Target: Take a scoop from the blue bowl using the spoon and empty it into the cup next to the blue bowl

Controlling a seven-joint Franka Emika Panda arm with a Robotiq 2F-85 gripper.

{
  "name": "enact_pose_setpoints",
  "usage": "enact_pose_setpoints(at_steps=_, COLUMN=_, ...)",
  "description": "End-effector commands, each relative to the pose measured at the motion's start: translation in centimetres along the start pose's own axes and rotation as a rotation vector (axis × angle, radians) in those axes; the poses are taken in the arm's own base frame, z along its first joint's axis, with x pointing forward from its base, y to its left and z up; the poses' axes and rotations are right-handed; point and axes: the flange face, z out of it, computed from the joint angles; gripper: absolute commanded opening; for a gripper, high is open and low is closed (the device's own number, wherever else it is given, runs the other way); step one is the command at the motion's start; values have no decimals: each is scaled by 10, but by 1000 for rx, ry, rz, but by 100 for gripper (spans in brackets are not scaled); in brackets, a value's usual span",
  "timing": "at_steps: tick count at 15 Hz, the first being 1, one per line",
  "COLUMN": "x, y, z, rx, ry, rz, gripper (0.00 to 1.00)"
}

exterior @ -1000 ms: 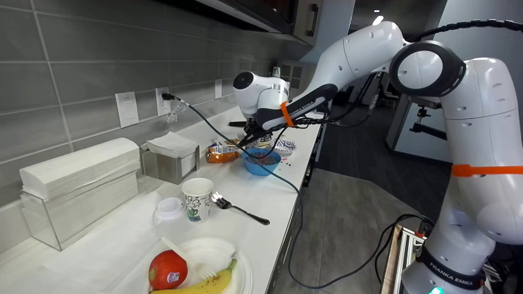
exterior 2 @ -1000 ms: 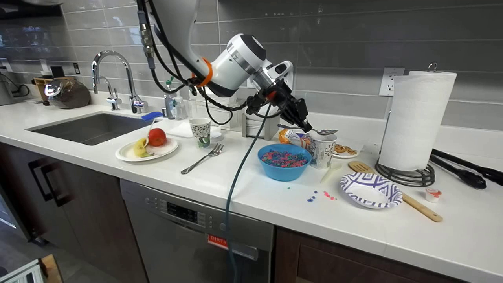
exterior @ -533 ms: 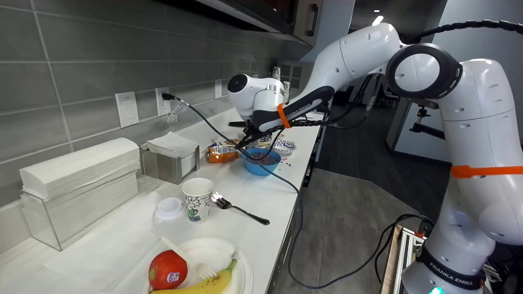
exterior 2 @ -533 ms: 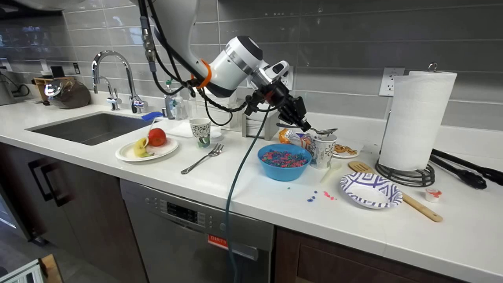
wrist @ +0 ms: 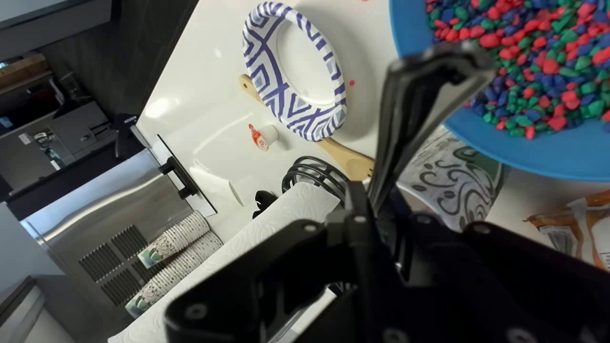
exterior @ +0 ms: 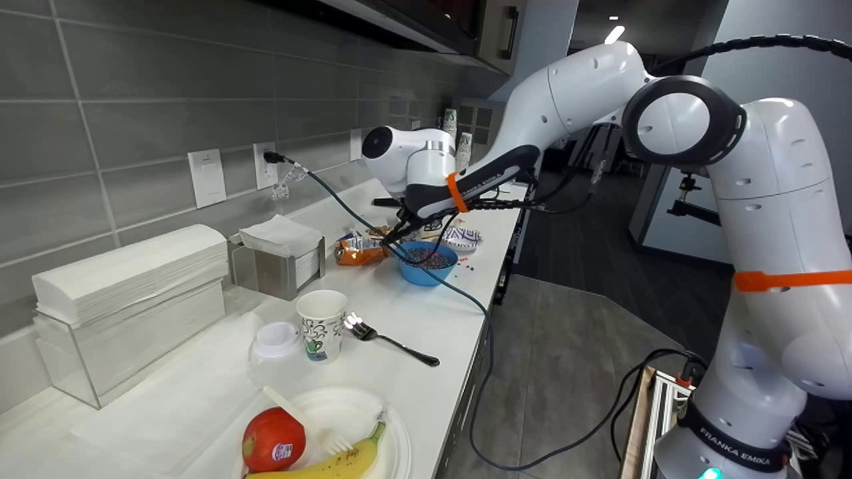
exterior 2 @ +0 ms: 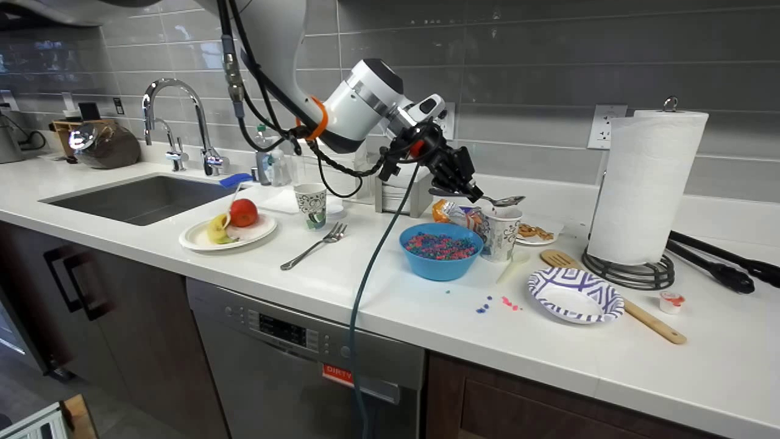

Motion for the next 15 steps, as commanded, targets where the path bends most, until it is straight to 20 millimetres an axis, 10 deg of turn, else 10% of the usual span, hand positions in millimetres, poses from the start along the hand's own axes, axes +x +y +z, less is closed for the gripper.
enact_pose_setpoints(at_steps=1, x=4, y=-8, z=0, rx=-62, ry=8, rz=-45, gripper=3)
enact_pose_setpoints(at_steps=15, x=7, y=-40, z=-2, rx=-202, ry=60, rz=-208, gripper=3)
